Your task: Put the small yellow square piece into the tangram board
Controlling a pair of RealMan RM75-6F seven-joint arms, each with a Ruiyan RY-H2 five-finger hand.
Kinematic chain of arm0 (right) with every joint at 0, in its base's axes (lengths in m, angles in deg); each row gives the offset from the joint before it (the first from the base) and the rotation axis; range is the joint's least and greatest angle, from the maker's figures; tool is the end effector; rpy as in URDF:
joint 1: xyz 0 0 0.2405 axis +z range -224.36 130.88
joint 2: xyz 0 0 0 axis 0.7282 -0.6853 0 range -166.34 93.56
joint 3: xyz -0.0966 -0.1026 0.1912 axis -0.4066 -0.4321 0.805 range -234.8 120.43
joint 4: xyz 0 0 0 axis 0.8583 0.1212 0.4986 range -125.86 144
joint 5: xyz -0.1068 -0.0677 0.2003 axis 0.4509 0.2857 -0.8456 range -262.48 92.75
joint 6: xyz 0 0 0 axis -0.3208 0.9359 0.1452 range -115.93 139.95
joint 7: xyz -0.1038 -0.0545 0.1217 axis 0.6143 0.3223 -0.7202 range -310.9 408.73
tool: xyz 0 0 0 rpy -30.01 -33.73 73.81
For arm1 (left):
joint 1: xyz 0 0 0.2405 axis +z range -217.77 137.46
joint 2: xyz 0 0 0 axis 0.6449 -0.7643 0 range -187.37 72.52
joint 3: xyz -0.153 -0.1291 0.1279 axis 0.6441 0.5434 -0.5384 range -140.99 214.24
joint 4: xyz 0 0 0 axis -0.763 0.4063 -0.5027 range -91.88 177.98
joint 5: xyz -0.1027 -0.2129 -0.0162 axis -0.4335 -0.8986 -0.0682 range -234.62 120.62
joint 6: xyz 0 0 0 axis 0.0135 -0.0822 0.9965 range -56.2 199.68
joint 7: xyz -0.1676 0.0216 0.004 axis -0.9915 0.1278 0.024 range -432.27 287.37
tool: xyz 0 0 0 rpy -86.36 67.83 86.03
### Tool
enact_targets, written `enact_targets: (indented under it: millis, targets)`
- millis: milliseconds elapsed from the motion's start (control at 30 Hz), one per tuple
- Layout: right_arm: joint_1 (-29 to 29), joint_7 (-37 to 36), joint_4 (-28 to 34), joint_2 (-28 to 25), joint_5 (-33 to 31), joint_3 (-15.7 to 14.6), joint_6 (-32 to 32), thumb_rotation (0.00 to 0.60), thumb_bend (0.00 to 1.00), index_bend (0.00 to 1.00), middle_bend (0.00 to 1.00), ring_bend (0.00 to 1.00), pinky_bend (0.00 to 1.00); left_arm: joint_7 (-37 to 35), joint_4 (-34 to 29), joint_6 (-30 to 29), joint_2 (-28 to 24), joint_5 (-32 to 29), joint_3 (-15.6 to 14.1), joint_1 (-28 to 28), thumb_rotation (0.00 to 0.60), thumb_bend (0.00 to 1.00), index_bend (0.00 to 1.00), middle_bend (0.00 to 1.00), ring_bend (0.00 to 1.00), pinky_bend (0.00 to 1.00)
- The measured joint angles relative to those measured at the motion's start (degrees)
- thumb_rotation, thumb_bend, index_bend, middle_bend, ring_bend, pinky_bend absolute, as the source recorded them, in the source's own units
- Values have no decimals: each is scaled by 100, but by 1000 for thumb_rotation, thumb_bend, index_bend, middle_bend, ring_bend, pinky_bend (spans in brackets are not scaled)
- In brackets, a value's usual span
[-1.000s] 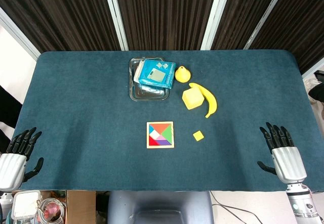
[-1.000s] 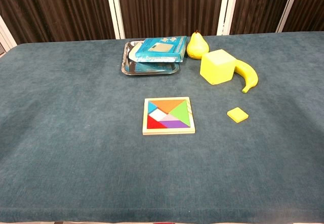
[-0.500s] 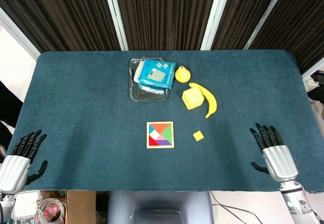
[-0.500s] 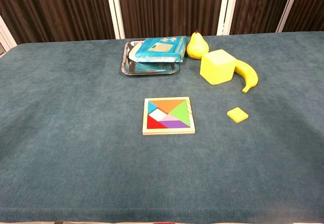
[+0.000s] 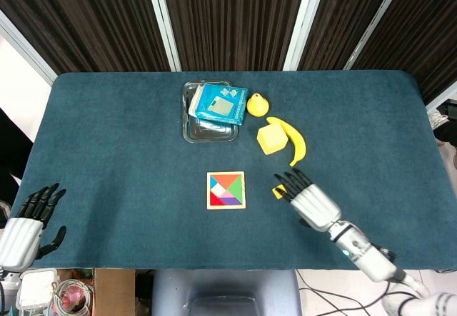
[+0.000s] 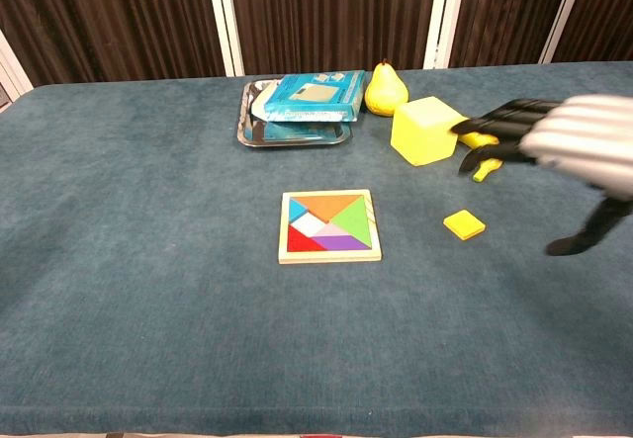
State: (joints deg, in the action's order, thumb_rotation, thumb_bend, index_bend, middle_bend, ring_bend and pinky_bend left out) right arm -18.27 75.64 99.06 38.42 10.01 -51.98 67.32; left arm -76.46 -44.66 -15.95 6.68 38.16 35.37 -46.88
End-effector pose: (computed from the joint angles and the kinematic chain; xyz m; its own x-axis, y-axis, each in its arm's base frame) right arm -0.1849 -0.2914 -0.0083 0.7857 -0.0288 0.6179 -0.5037 -0.6098 0.6120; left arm -0.2957 0.1988 0.1189 0.4171 0.0195 0.9087 0.8934 -0.1922 -0.4060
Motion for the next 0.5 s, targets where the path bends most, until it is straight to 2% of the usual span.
enact_targets:
  millis: [167, 367, 500]
  targets:
    - [397, 894, -469, 558, -509, 164, -555, 600, 293, 424, 0, 0, 0, -164, 31, -80, -57, -21, 17, 31, 600, 424, 0, 0, 0, 122]
    - [732, 987, -1238, 1083, -760, 242, -750, 600, 338, 428, 0, 0, 0, -200, 54, -157, -57, 17, 15, 60, 600, 423, 0, 0, 0, 121]
    - [896, 941, -1530, 1282, -868, 247, -773, 600, 377, 465, 0, 0, 0, -195, 58, -168, -54, 15, 16, 66, 600, 421, 0, 0, 0, 121]
